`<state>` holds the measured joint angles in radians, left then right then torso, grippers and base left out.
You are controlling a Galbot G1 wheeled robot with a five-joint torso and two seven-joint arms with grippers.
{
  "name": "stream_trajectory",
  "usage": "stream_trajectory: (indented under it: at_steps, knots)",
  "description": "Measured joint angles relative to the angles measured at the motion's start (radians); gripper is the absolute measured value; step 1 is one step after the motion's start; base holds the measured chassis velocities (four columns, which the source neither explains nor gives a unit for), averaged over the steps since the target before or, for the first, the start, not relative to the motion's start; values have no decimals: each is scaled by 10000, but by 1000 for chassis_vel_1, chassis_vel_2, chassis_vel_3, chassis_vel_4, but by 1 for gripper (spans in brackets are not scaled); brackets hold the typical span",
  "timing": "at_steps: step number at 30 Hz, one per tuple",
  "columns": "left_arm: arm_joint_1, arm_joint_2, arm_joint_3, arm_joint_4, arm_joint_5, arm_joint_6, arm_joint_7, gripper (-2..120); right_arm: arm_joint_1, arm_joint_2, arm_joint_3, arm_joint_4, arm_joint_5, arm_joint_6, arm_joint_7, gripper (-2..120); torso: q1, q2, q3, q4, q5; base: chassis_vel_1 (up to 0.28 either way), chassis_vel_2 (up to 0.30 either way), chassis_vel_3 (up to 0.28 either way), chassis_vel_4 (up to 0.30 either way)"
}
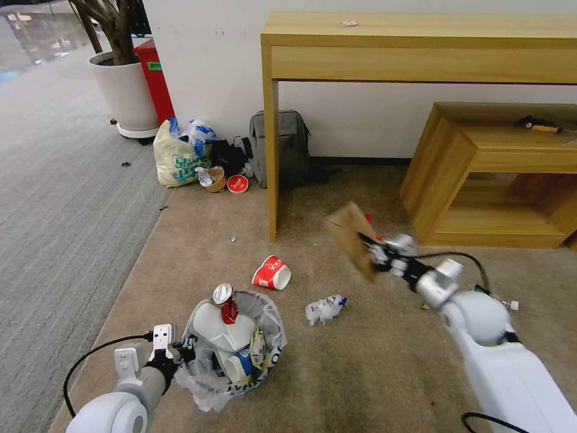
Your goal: Pick up the trash bin and place the garbage on the floor into it.
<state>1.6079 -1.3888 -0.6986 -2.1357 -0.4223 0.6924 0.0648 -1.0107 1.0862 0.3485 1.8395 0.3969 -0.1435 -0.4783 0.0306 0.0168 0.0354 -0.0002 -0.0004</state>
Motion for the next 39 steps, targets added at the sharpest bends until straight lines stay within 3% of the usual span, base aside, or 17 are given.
stream_trajectory:
  at_steps: [2,7,9,18,33,39]
  knots:
    - [-42,8,-2,-5,3,29,-5,0,519,74,-1133,133,301,-96,138,0,0,0,0,3,2,0,0,0,0]
    - [-96,24,-9,12,7,51,-15,0,1153,78,-2482,147,788,-160,387,0,0,0,0,3,3,0,0,0,0]
    - [-145,12,16,28,7,70,-42,0,1704,142,-3516,145,1006,-266,523,0,0,0,1,3,2,0,0,0,0]
    - [-199,-12,27,77,-9,93,-110,0,2242,500,-5455,59,1105,-385,693,0,0,0,0,0,2,0,0,0,0]
    - [-269,-34,78,121,-24,120,-127,0,1448,157,-5784,-324,447,-247,528,3,-1,0,0,-1,4,0,0,0,0]
    - [-244,-29,74,82,-30,130,-128,0,1413,243,-5762,-441,241,-163,581,27,0,0,0,1,4,0,0,0,0]
